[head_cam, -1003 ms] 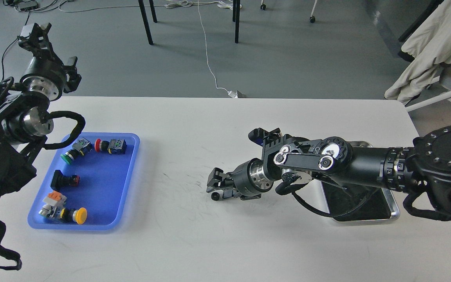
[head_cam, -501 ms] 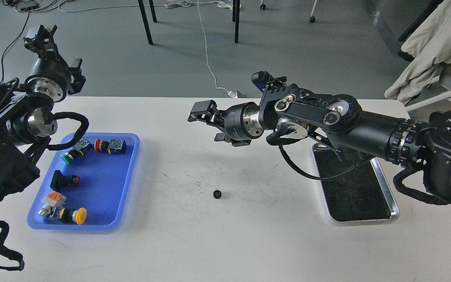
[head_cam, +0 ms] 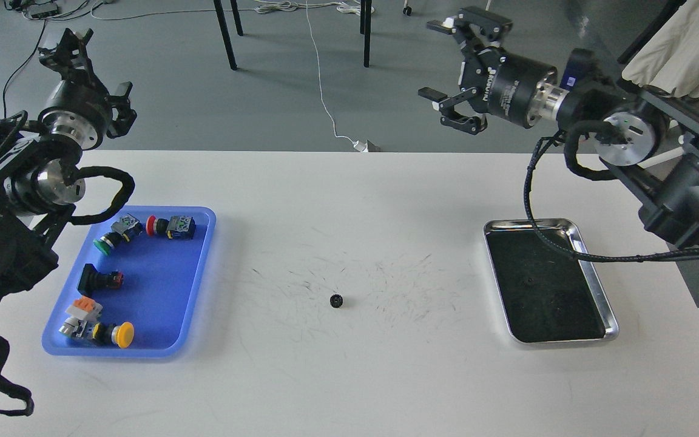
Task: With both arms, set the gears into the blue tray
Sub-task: 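Lift and withdraw the right gripper back over the metal tray, then reach the left gripper to the black part on the table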
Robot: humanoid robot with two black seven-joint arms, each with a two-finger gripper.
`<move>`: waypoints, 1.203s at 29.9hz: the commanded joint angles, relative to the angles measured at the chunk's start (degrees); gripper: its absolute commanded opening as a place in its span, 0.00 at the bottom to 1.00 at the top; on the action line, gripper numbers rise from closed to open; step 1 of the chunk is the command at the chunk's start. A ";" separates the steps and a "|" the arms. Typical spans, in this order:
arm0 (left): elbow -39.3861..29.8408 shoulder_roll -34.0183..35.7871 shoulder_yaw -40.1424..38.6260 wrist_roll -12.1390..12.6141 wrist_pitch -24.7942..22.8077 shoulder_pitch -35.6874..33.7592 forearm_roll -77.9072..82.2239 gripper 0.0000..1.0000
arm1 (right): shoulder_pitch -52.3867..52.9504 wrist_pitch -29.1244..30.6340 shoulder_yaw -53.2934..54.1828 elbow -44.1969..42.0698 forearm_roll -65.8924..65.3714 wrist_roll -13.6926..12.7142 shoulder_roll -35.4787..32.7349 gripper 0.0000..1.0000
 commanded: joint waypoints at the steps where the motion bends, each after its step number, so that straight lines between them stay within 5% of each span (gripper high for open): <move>1: -7.14 0.78 1.04 0.29 0.71 -0.30 5.58 0.98 | -13.57 1.84 14.45 0.07 3.28 0.02 -2.23 0.97; 7: -27.51 13.33 14.31 0.21 0.97 -0.21 11.91 0.98 | -31.51 1.84 32.67 0.16 8.71 0.11 -2.05 0.97; 11: -43.86 23.88 19.50 0.03 1.93 1.28 25.50 0.98 | -37.50 1.84 34.97 0.59 13.91 0.29 -2.14 0.97; 15: -51.71 26.36 23.98 -0.14 7.64 6.37 47.99 0.98 | -39.44 1.84 35.06 2.52 14.00 1.60 -1.79 0.97; 22: -50.33 20.93 25.40 -0.06 10.90 14.11 85.53 0.98 | -39.44 1.84 34.62 3.06 13.91 1.78 -1.44 0.97; 25: -47.51 18.20 25.49 -2.68 10.90 15.96 96.09 0.98 | -38.92 1.84 33.05 2.88 13.39 1.61 -1.61 0.97; 36: -34.95 3.79 25.84 -5.86 12.66 18.69 111.70 0.97 | -35.84 1.84 26.19 3.32 12.86 1.43 -2.31 0.97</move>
